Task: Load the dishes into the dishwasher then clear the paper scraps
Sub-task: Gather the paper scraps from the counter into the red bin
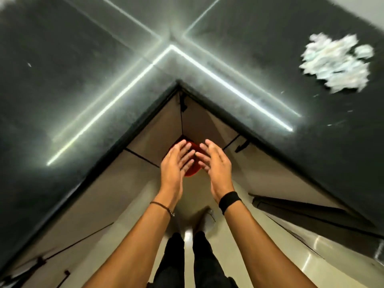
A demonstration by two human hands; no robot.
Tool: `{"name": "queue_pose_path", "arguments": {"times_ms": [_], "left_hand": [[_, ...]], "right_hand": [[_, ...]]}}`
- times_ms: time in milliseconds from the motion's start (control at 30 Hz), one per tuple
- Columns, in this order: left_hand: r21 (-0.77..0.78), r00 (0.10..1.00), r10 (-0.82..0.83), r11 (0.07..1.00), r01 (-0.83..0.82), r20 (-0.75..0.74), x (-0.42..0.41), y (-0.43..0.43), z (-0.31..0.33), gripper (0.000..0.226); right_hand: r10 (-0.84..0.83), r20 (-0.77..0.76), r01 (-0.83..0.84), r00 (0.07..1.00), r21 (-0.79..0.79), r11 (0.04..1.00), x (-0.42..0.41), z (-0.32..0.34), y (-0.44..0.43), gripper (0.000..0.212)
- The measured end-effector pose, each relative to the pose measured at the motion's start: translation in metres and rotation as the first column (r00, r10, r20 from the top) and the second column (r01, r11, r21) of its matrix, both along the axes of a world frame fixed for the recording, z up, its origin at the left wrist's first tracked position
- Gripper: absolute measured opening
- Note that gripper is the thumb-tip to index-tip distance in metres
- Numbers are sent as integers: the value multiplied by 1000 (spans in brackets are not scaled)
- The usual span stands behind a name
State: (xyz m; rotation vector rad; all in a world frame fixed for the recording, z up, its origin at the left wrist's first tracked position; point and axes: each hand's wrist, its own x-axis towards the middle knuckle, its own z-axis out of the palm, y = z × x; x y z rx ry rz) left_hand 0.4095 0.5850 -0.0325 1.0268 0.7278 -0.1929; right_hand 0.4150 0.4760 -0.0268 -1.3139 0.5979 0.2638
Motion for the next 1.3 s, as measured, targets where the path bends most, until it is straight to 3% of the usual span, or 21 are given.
{"name": "queue_pose_path", "arguments": {"times_ms": [300,500,767,1100,1300], "left_hand": [[89,902,-326,945,314,284,5,-29,136,35],[130,794,-479,875,466,374,25,-67,158,35],[177,679,-606,785,593,413,50,-125,162,37],[223,695,-628,777,589,351,121,-208,148,36],[206,752,-583,813,545,307,156,-258,139,37]], "right_hand": [[-163,279,183,946,-49,982,-27,131,-37,31],[-323,382,367,866,-47,929,-35,160,-70,27],[-417,429,486,801,-61,872,-26,159,-120,30],[-419,387,480,821,-70,875,51,132,-208,33],[-312,342,430,886,-359,829,100,107,-271,18]]}}
